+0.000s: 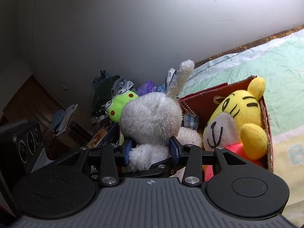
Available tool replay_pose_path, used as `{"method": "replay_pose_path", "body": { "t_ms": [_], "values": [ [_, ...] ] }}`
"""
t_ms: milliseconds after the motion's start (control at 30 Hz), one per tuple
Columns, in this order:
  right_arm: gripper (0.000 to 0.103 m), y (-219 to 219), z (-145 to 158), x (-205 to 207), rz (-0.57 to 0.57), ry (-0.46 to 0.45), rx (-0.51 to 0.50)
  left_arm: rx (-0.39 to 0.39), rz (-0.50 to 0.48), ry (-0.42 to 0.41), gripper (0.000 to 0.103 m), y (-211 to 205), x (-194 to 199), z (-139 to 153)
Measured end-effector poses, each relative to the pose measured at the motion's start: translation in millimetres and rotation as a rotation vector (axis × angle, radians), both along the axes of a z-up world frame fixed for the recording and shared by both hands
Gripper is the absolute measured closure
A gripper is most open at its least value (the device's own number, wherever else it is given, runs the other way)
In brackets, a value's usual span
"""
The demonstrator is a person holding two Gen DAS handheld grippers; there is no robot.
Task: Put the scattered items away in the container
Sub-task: 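Carry the held pink bunny with the right gripper over the red box, then lower the pink bunny into the red box with the right gripper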
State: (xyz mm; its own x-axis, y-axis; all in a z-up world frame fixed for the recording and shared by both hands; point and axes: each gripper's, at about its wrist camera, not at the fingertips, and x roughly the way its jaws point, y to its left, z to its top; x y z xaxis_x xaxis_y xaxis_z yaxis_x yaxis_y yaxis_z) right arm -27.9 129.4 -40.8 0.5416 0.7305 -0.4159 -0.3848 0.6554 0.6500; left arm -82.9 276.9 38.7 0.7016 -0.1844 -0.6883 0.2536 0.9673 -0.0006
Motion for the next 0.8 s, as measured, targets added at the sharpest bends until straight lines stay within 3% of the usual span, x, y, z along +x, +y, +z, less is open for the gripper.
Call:
{"method": "replay_pose_path", "body": {
  "t_ms": [200, 500, 800],
  "values": [
    [0.059, 3.9, -10.8, 7.2, 0.004, 0.049, -0.012, 0.014, -0.002, 0.024, 0.050, 6.0, 3.7, -13.7],
    [0.058, -7.6, -12.7, 18.7, -0.051, 0.069, -0.041, 0.004, -0.032, 0.014, 0.039, -2.1, 5.1, -17.1],
    [0.060, -12.5, -12.5, 13.4, -0.057, 0.082, -0.099, -0.017, -0.075, 0.029, 0.039, -3.4, -2.7, -18.7]
  ]
}}
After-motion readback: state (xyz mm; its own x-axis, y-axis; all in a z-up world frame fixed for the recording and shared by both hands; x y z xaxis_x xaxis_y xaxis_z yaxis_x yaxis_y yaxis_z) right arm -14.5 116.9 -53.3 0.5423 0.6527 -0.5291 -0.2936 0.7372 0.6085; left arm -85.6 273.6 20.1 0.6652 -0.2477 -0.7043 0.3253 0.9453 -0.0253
